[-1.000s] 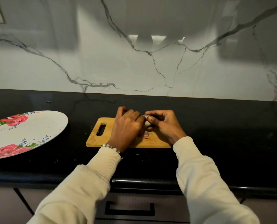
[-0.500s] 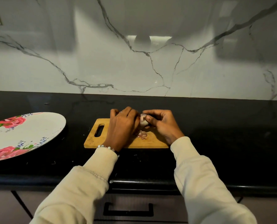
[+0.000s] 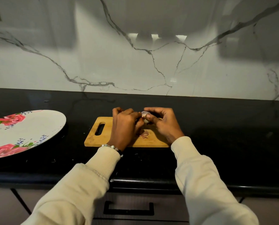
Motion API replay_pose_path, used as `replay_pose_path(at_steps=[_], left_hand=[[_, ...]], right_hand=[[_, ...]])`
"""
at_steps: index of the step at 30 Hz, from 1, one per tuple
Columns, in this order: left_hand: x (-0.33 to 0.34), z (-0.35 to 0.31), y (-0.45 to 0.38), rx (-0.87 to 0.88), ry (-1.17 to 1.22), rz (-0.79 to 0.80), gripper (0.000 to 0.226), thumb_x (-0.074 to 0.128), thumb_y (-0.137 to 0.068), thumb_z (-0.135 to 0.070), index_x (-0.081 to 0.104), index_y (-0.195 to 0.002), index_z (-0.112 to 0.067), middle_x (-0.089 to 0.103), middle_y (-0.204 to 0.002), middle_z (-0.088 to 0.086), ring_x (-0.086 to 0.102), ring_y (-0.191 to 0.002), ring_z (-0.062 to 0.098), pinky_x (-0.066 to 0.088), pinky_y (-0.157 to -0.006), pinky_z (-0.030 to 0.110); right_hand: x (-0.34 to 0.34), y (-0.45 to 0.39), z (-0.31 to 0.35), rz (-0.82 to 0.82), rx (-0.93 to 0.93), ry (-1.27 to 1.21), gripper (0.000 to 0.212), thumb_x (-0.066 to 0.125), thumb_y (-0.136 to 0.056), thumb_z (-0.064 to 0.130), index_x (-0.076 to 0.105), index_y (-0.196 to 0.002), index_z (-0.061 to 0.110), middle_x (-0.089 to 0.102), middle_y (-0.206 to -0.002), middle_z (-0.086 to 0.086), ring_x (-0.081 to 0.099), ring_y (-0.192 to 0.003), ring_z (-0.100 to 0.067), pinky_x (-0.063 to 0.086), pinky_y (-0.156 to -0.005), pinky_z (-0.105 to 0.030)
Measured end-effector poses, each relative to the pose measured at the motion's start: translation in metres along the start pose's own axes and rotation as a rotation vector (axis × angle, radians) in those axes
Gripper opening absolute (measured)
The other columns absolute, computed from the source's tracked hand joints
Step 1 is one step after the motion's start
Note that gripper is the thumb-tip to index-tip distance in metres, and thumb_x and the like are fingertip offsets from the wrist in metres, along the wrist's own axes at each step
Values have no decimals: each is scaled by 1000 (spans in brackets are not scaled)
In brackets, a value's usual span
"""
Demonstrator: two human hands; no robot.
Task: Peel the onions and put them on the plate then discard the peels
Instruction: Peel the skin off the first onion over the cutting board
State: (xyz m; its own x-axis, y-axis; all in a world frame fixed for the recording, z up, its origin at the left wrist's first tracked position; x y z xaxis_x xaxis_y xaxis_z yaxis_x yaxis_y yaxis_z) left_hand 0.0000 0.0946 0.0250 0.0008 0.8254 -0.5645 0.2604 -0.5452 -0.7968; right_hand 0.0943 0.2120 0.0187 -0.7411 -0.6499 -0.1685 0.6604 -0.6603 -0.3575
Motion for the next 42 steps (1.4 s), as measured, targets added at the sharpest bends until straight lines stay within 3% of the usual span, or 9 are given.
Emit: replay_pose_path(at_steps=[7, 10, 12, 17, 21, 24, 30, 35, 42], left_hand=[[0, 1, -2, -8, 30, -24, 5, 70, -84, -13, 73, -83, -10, 67, -72, 4, 59, -68, 22, 27, -86, 30], [0, 2, -2, -17, 109, -15, 12, 68, -88, -16, 75, -96, -11, 69, -79, 4, 60, -73, 19, 34, -82, 32], [0, 1, -2, -2, 137, 11, 17, 65, -90, -19, 75, -101, -11, 69, -81, 5, 60, -74, 19, 40, -78, 34], [2, 4, -3, -14, 154, 21, 19, 64, -88, -23, 77, -90, -10, 67, -72, 6, 59, -64, 21, 47, -68, 37], [4, 3, -2, -15, 108, -8, 10, 71, -86, -18, 76, -87, -9, 68, -75, 5, 53, -67, 14, 40, -80, 36], [2, 3, -2, -23, 90, -33, 5, 71, -83, -12, 73, -85, -9, 70, -77, 6, 58, -70, 20, 37, -84, 33], [-2, 3, -3, 16, 145, 10, 15, 68, -88, -12, 75, -101, -8, 72, -86, 8, 65, -76, 22, 50, -73, 32], [-3, -4, -1, 65, 175, 69, 26, 58, -90, -24, 74, -109, -13, 74, -86, 7, 67, -75, 21, 54, -71, 36], [-1, -4, -2, 64, 37, 77, 23, 54, -90, -23, 74, -89, -11, 72, -76, 5, 65, -66, 24, 47, -76, 36]], right_hand=[[2, -3, -7, -15, 27, 32, 24, 69, -89, 5, 74, -111, 15, 73, -112, -5, 66, -109, -19, 57, -94, -43], [0, -3, -6, -43, 18, 28, 25, 67, -90, 3, 72, -114, 9, 72, -113, -7, 66, -105, -15, 57, -87, -25], [-2, -3, -5, -46, 20, 13, 26, 66, -90, 2, 72, -115, 7, 71, -113, -6, 65, -104, -13, 57, -84, -22], [-1, -5, -8, -39, 4, 51, 23, 70, -89, 8, 74, -111, 14, 73, -110, -3, 66, -106, -14, 57, -90, -30], [-1, -7, -10, -41, -4, 37, 24, 71, -88, 6, 74, -111, 13, 74, -109, -4, 67, -107, -18, 57, -92, -39], [1, -6, -10, -23, 20, 4, 24, 70, -89, 5, 74, -112, 10, 73, -110, -7, 68, -105, -19, 58, -90, -40], [-2, -5, -9, -61, 26, -59, 23, 66, -90, 1, 72, -112, 5, 72, -109, -9, 68, -100, -16, 56, -74, -19], [-4, -8, -13, -74, 53, -63, 21, 67, -90, 4, 73, -109, 6, 73, -105, -11, 70, -93, -18, 53, -66, -18], [-2, -10, -14, -44, 54, 12, 22, 69, -89, 5, 74, -110, 10, 74, -107, -6, 69, -102, -18, 57, -82, -24]])
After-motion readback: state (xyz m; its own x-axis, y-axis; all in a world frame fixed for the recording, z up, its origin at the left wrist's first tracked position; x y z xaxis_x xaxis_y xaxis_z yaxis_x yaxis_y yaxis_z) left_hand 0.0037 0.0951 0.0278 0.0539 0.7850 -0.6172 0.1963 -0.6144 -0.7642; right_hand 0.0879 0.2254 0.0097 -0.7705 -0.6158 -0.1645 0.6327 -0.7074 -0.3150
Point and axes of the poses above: each hand's wrist, its own y-axis away from the middle knuckle, its own x-axis out of the palm, z = x × y, the point moved 4 cm from there along -y, towards the middle knuckle
